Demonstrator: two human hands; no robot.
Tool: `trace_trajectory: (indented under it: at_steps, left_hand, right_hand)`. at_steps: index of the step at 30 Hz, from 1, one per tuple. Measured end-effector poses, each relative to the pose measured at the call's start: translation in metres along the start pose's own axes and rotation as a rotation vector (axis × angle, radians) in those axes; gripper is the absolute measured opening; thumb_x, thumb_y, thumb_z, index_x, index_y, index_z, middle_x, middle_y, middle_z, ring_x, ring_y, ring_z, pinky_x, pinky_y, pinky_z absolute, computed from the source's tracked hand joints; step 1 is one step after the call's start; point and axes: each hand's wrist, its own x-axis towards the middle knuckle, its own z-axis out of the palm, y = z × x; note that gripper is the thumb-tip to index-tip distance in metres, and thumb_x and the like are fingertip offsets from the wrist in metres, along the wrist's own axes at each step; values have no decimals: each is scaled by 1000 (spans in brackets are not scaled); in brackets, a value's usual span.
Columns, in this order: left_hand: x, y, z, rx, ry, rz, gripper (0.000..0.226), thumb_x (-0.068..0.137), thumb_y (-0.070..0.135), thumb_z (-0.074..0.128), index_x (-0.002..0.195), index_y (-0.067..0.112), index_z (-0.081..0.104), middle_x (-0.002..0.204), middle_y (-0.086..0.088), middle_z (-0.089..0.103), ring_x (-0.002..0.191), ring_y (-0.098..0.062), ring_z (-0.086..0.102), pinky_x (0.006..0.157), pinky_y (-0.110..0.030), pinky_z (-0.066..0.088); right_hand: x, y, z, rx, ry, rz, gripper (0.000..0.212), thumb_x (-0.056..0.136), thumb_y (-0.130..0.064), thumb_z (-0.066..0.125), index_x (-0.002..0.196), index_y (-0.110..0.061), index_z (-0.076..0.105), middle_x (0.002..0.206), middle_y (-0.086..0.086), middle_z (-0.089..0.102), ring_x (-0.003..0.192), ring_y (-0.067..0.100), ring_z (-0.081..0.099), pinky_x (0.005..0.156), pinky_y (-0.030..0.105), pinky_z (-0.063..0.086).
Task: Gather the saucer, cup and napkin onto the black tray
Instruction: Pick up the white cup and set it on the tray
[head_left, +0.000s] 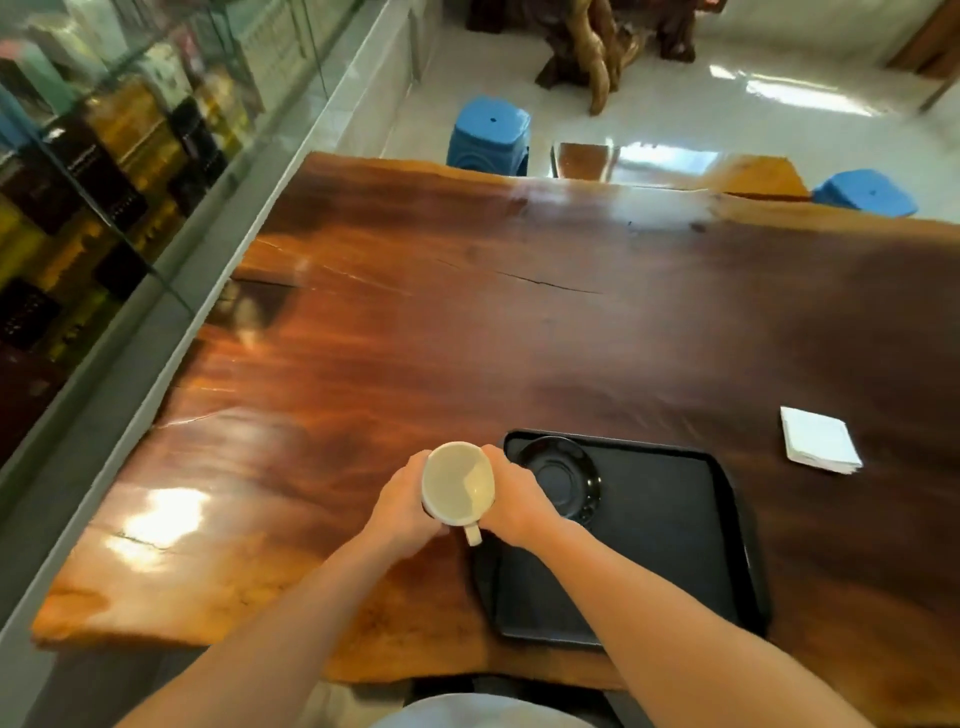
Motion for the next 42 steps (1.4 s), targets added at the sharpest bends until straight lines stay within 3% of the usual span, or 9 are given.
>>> trace_trajectory:
  at_steps: [5,9,16,25,29,42]
  left_hand:
    - [21,51,32,31,-89,117,82,64,24,95,129,36,45,126,10,55,117,-12,54,99,-32,48]
    - [29,89,69,44,-136,163,88,58,25,97,126,37,41,120,12,53,110,-9,54,92,-28,45]
    - [35,127,126,63,-149,157,96,58,29,97,136,34,40,120,16,52,113,-7,50,95,-28,43]
    - [28,159,170,81,-178,155,95,58,29,88,139,29,39,120,12,51,109,-11,50,88,-28,40]
    - [21,169,188,80,-141,141,89,63,18,90,137,28,41,120,12,52,110,-11,50,87,-28,39]
    - [22,182,227,64,-167,83,87,65,16,89,137,25,42,122,5,57,112,-17,54,85,-30,42]
  right_hand:
    - [-27,34,-48,86,117,40,72,79,-29,82,138,-25,42,122,-3,60,104,15,56,82,31,47]
    - [-51,67,-81,118,190,95,72,76,-26,84,136,-25,43,124,0,62,103,15,57,81,31,50]
    - [-77,114,-115,192,253,109,69,77,-26,85,134,-27,46,123,-3,62,103,13,57,81,29,48]
    - [-89,165,-143,201,224,59,66,75,-23,84,132,-20,50,124,3,61,111,20,59,91,40,55]
    - [-95,183,-150,187,221,21,67,76,-25,85,133,-21,51,125,2,61,113,19,58,92,36,53]
    - [-102,222,-161,181,214,23,66,76,-30,85,132,-20,50,122,1,63,108,16,61,90,36,56]
